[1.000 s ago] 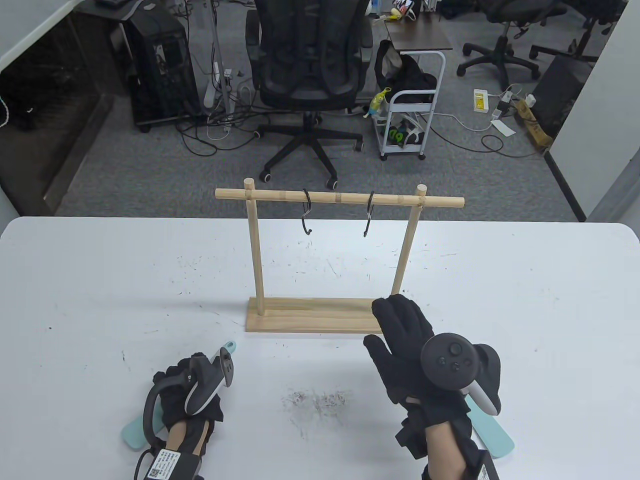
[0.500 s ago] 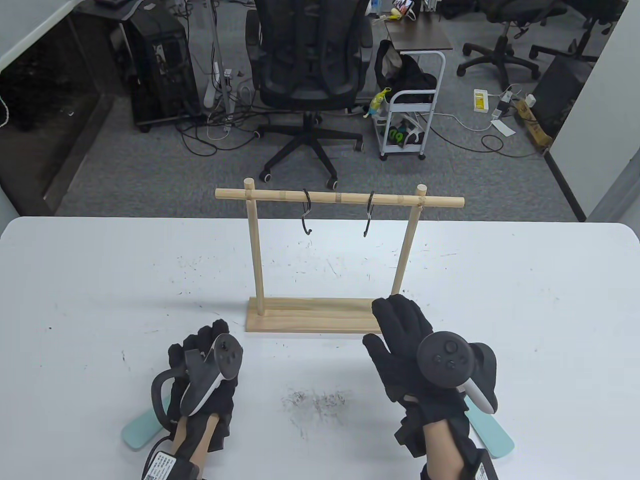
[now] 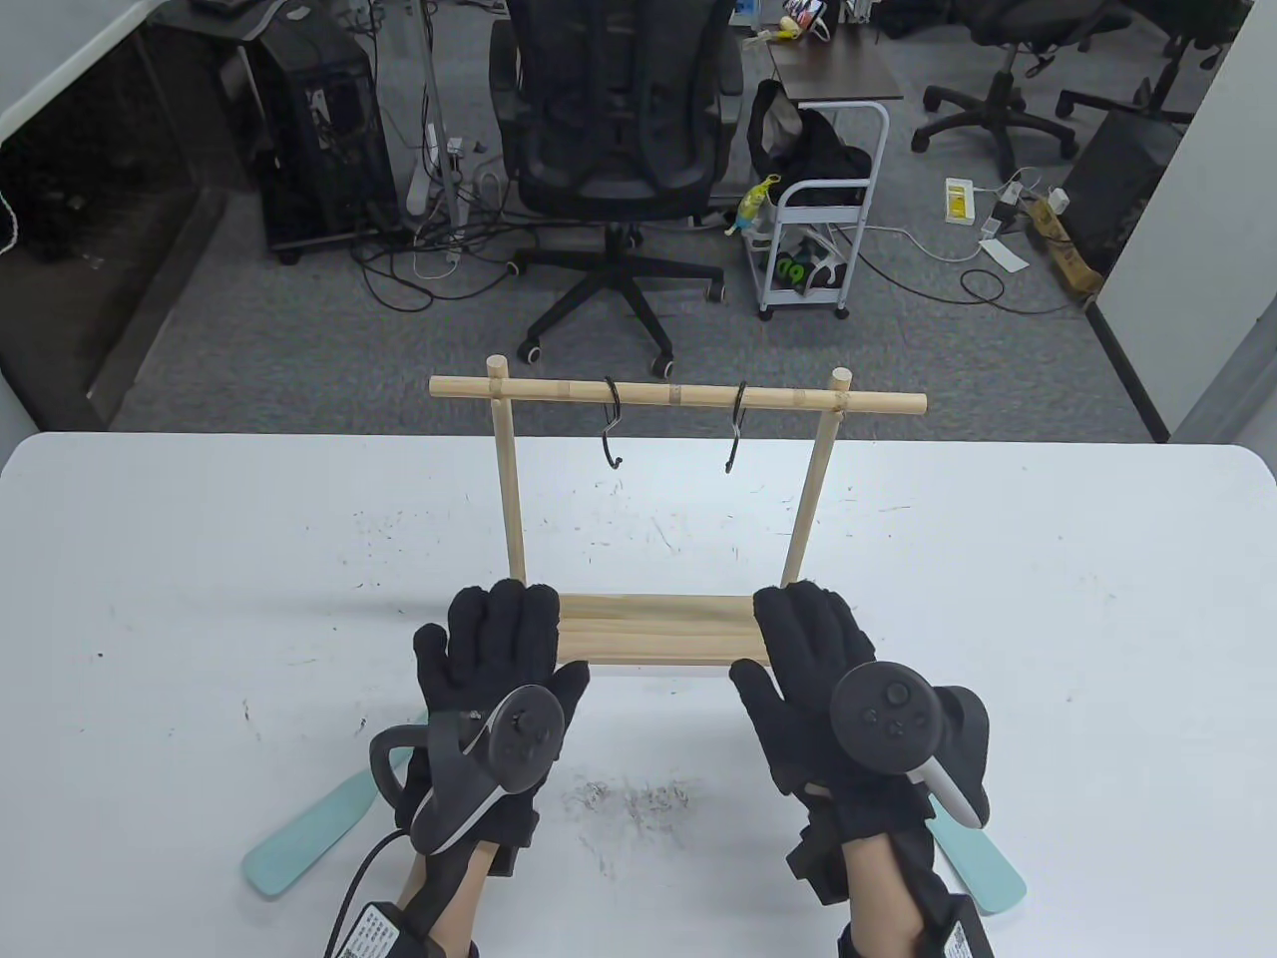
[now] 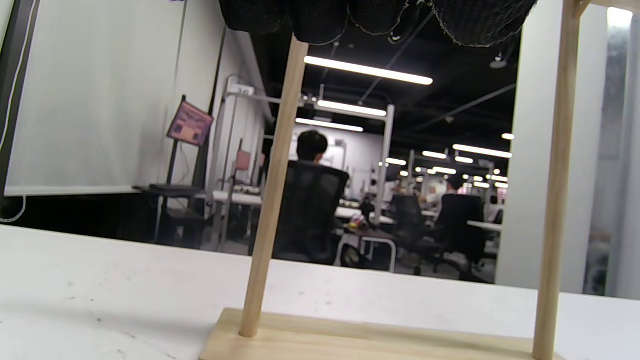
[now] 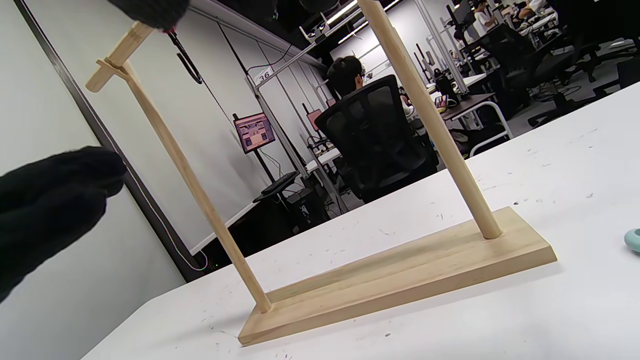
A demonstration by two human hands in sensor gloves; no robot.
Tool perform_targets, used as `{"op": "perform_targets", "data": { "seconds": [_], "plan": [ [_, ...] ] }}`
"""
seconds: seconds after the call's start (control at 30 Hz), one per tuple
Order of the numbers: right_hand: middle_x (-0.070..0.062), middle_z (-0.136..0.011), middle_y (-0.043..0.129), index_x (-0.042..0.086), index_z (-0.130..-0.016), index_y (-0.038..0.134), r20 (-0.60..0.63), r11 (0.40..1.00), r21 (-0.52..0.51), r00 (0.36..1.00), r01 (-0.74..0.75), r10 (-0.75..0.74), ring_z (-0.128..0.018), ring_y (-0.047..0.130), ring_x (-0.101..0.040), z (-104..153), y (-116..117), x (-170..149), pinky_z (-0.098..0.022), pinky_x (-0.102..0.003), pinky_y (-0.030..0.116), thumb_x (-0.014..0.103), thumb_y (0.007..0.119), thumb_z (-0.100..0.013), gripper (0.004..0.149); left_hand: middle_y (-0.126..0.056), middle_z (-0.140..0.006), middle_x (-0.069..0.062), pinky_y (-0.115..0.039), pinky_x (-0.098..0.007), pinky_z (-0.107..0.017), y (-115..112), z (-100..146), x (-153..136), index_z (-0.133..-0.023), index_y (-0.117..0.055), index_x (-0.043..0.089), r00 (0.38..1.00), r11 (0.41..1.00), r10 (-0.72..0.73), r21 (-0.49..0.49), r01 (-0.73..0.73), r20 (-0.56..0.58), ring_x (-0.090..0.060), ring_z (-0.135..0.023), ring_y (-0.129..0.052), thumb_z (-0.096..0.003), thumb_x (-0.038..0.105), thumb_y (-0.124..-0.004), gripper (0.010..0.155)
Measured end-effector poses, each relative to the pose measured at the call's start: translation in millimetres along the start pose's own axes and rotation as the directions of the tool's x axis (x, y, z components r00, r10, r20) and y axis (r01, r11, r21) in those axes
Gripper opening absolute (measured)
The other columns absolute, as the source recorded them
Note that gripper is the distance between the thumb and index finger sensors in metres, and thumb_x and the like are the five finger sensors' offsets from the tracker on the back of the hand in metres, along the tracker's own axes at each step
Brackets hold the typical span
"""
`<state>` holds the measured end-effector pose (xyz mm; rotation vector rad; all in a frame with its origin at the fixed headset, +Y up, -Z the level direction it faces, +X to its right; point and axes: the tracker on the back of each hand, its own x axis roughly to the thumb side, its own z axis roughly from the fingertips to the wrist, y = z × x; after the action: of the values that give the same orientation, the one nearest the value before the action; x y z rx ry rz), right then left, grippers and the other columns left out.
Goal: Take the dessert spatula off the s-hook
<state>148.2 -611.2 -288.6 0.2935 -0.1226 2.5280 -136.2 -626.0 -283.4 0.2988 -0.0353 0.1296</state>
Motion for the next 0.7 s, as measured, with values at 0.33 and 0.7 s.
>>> {"op": "perform_targets", "data": {
  "seconds": [0.33,0.7],
  "plan": [
    [-0.010,-0.119,0.040,0.029,-0.111,0.050,-0.013,0.999,-0.019,0.999,-0.051,0.051,-0.107,0.040,-0.045,0,3,3,-0.073,-0.065,0.040,0.055,0.071,-0.048,0.071,-0.048,-0.129,-0.003,-0.039,-0.068,-0.082,-1,1,-7,-0.121,-0.044,0.034,0.997,0.998,0.066,-0.018,-0.065,0.040,-0.041,-0.119,-0.045,-0.0532,0.065,-0.063,0.077],
    [-0.008,-0.120,0.031,0.031,-0.111,0.047,-0.023,0.993,-0.036,0.993,-0.115,0.114,-0.108,0.032,-0.044,2,7,9,-0.074,-0.065,0.035,0.056,0.071,-0.048,0.072,-0.052,-0.128,-0.003,-0.042,-0.067,-0.082,0,1,-17,-0.120,-0.046,0.034,0.992,0.995,0.100,-0.029,-0.098,0.073,-0.040,-0.119,-0.049,-0.0526,0.065,-0.064,0.076]
  ]
}}
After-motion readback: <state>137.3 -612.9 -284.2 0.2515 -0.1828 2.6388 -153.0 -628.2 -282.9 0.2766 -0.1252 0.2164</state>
